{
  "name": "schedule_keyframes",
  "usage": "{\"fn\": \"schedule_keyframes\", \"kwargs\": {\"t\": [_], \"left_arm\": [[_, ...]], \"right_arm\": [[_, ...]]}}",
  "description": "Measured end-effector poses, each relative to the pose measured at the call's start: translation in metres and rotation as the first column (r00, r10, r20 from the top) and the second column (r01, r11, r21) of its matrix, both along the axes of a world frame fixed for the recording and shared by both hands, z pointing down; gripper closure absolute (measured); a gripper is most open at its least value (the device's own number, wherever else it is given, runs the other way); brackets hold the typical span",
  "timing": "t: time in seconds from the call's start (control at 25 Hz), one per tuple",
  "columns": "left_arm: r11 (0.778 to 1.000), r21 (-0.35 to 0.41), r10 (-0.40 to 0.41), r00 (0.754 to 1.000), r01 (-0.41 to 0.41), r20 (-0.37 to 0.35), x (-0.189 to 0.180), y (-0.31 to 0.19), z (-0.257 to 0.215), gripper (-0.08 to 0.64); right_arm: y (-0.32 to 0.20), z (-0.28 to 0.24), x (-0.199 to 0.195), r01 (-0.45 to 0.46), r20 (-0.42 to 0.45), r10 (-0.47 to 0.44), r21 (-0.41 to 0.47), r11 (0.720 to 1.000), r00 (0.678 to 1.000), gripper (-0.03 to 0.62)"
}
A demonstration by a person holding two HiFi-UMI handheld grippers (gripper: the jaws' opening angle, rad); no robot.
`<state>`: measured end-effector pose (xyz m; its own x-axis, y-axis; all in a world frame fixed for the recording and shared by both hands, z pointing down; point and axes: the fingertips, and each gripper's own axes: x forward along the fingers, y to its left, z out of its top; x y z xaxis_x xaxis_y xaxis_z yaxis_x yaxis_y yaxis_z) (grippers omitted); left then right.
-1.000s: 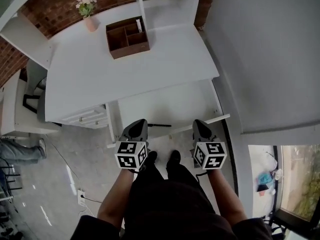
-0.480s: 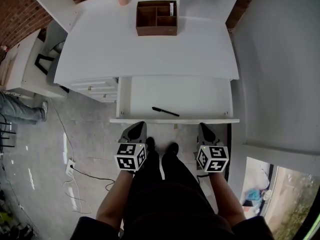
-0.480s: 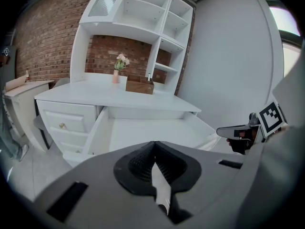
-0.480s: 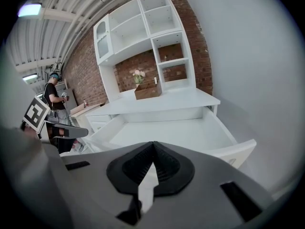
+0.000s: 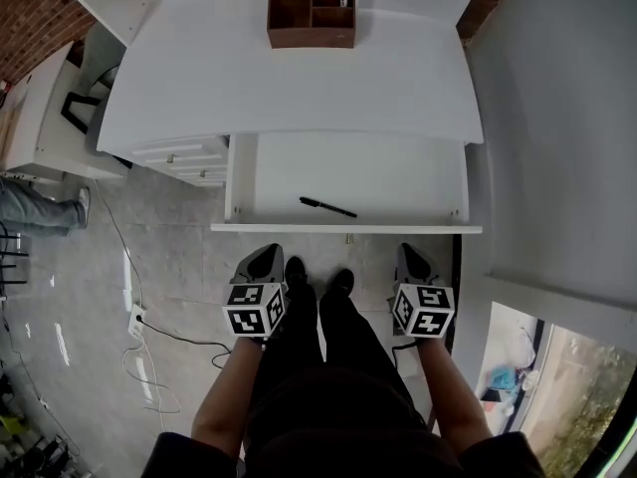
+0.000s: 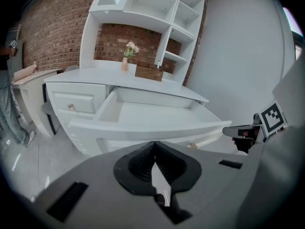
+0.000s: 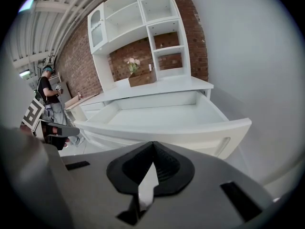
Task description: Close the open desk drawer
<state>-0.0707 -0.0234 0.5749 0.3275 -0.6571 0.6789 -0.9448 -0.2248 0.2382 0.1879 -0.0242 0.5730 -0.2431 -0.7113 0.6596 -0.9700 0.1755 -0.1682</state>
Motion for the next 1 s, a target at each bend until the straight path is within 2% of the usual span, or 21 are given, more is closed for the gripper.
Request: {"fn": "schedule_keyframes", "kwargs": {"t": [0.6, 1.0], "left_arm": [[0.999, -0.039, -0.038, 0.999, 0.037, -0.016, -0.014, -0.016, 0.025, 0.549], [0.999, -0.045, -0.025, 1.000, 0.025, -0.011, -0.015, -0.031, 0.025, 0.549]], "right_arm": [[-0.017, 0.029, -0.013, 0.023, -0.038, -0.025, -0.064, 0.998, 0.999, 0.588], [-0.027, 0.031, -0.016, 0.052, -0.033, -0.055, -0.087, 0.995, 0.998, 0.588]]}}
